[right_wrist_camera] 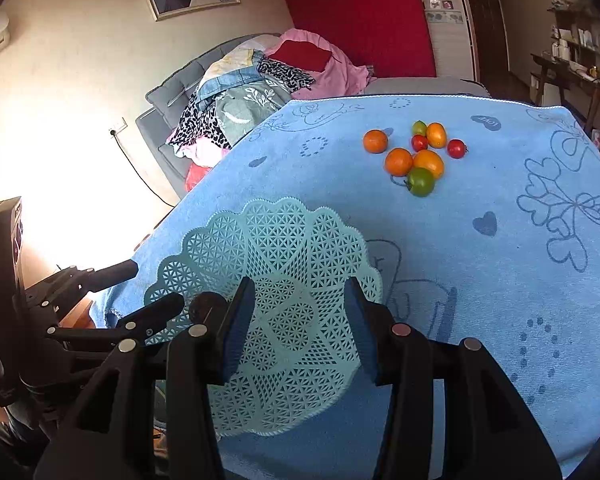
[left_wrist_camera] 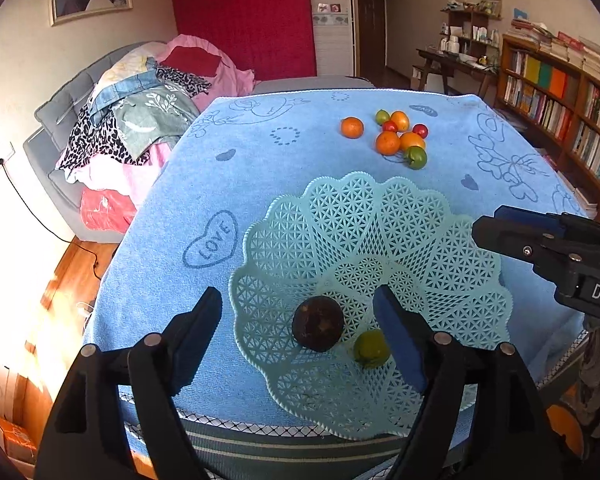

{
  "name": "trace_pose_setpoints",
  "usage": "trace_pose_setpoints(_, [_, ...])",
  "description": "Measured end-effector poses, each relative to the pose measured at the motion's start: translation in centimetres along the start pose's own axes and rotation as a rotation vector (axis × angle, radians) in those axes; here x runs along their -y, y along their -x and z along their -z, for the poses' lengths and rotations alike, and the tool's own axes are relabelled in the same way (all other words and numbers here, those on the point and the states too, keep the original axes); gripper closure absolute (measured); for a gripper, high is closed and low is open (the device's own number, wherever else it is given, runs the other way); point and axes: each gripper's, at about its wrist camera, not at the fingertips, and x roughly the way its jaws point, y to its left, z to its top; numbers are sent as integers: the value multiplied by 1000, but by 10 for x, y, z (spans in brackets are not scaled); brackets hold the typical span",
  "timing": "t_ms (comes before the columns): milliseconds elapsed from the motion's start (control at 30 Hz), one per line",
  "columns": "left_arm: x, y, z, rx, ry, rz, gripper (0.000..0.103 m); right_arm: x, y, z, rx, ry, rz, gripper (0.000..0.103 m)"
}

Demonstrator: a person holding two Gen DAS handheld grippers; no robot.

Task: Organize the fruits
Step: 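Carry both fruits to the green basket and open both grippers to drop them, then move both tools back to the fruits and grasp another green tomato with the right gripper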

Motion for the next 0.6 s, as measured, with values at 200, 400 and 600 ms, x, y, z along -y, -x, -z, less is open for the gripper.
trace_pose_setpoints(200, [-1,2,-3,45,-9,-2,24,4,-4,-1,4,-18,-10,55])
trace_pose_setpoints(400, [-8,-9,-3,50,21,41,24,21,-12,0,-3,-62,-3,55])
trace_pose_setpoints(600, [-16,-17,-15,49,38,56,24,40,-14,-9,15,-92,12,55])
